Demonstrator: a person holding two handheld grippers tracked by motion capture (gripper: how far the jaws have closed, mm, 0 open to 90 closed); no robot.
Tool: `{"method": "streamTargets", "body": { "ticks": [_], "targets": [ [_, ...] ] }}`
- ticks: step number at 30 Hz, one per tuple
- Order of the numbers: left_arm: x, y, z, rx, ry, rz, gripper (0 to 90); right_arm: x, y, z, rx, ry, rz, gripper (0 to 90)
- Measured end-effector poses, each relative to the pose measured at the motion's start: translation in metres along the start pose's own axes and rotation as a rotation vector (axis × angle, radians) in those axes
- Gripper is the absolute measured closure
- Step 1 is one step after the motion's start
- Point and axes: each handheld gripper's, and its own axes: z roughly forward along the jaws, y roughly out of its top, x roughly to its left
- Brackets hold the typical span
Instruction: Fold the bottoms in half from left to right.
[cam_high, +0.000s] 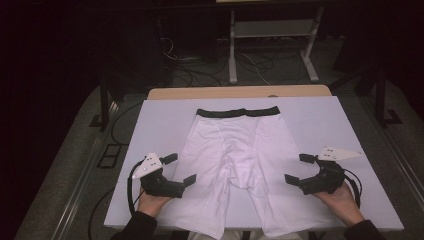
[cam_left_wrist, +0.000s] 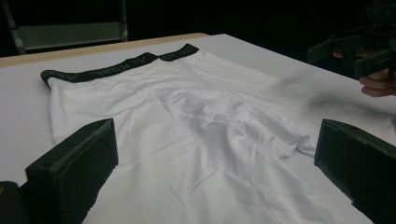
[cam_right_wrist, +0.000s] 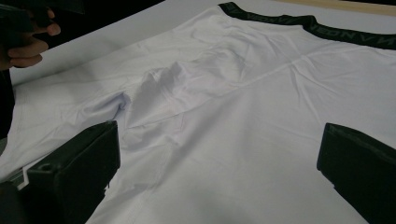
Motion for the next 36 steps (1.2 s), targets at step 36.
{"method": "streamTargets", "body": {
  "ticks": [36],
  "targets": [
    [0.001,-0.004,-0.003,0.002,-0.081,-0.021,0.0,0.001,0.026,0.006,0.058,-0.012,-0.024,0.0]
  ]
}}
